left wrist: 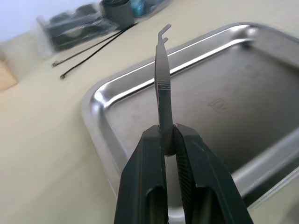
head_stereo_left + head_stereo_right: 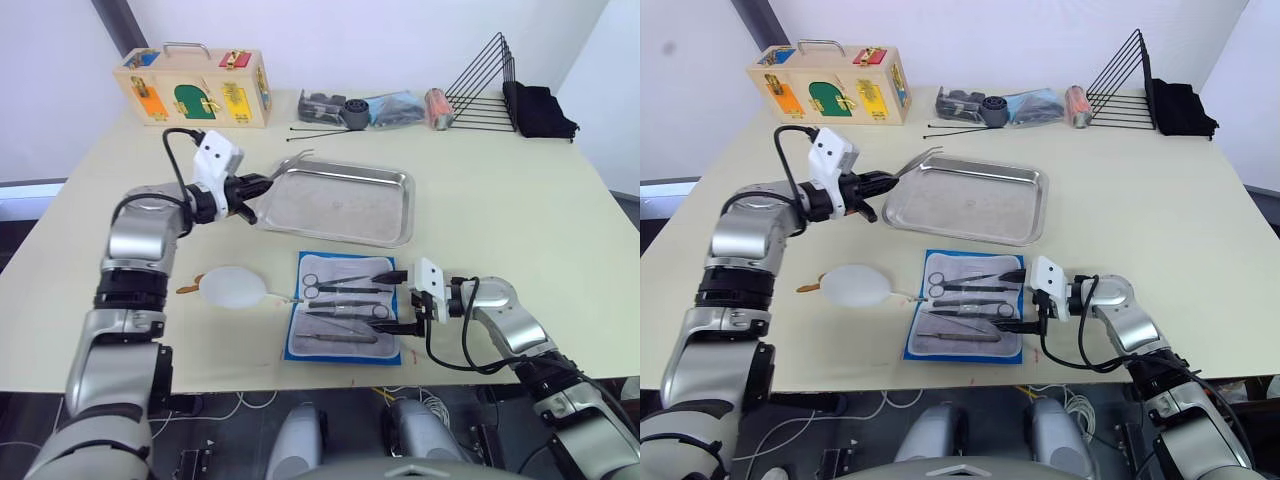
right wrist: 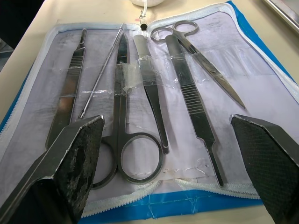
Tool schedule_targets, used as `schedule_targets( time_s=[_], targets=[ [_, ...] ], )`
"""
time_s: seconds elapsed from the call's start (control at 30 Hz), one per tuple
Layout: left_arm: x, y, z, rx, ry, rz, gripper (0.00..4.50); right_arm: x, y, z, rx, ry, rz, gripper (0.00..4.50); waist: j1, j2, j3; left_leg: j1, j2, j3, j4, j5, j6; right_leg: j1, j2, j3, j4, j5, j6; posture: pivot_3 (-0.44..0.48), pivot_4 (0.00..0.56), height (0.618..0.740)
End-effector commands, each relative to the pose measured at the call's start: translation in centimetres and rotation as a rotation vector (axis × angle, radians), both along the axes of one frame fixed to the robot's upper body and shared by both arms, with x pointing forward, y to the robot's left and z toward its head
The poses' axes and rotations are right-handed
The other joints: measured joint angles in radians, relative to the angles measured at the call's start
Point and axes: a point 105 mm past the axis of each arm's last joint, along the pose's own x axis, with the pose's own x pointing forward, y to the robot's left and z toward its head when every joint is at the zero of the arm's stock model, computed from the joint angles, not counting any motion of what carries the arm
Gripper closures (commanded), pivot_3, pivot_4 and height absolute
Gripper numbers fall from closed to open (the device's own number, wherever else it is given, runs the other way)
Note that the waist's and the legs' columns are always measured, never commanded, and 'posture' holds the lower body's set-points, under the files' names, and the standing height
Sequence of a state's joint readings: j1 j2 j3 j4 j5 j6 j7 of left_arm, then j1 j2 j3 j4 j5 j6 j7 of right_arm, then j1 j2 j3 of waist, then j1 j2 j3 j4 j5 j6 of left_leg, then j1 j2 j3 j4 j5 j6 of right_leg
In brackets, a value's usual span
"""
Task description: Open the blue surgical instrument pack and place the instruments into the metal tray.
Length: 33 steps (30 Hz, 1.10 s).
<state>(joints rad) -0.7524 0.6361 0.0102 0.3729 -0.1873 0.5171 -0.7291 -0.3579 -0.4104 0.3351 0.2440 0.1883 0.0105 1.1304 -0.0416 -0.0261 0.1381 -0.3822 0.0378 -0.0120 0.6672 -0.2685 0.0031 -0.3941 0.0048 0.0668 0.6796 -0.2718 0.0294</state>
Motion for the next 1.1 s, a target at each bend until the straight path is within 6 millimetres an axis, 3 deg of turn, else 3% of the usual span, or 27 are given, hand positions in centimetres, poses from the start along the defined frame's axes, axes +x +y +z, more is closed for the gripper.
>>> schedule_targets(
  time_s=[0.03,0.33,0.53,1.1],
  targets=[
    [0.7,-0.7,1.0,-0.024,-0.036,0.134,4.44,-2.3,-2.1,-6.1,-0.195,0.203,-0.029,0.0,0.002,0.0,0.0,0.0,0.0,0.0,0.0,0.0,0.0,0.0,0.0,0.0,0.0,0.0,0.0,0.0,0.15,0.74],
    [1.5,-2.2,-1.0,-0.19,0.058,0.326,4.44,-2.3,-2.0,-6.1,-0.192,0.201,-0.03,0.0,0.001,0.0,-0.001,0.0,-0.001,-0.001,0.0,0.0,0.0,0.001,-0.002,0.0,0.0,0.0,0.0,0.0,0.15,0.74],
    [2.3,-1.5,-2.1,-0.228,0.107,0.404,4.44,-2.3,-2.0,-6.1,-0.192,0.201,-0.028,0.0,0.001,0.0,-0.001,0.0,-0.001,-0.001,0.0,0.0,0.0,0.001,-0.002,-0.001,0.0,0.0,0.0,0.0,0.15,0.74],
    [3.0,-1.8,-3.9,-0.229,0.182,0.393,4.44,-2.4,-1.8,-6.1,-0.184,0.2,-0.033,0.0,0.001,-0.001,-0.001,0.001,-0.001,-0.001,-0.001,0.0,0.0,0.001,-0.003,-0.001,-0.001,0.0,0.0,0.0,0.15,0.74]
  ],
)
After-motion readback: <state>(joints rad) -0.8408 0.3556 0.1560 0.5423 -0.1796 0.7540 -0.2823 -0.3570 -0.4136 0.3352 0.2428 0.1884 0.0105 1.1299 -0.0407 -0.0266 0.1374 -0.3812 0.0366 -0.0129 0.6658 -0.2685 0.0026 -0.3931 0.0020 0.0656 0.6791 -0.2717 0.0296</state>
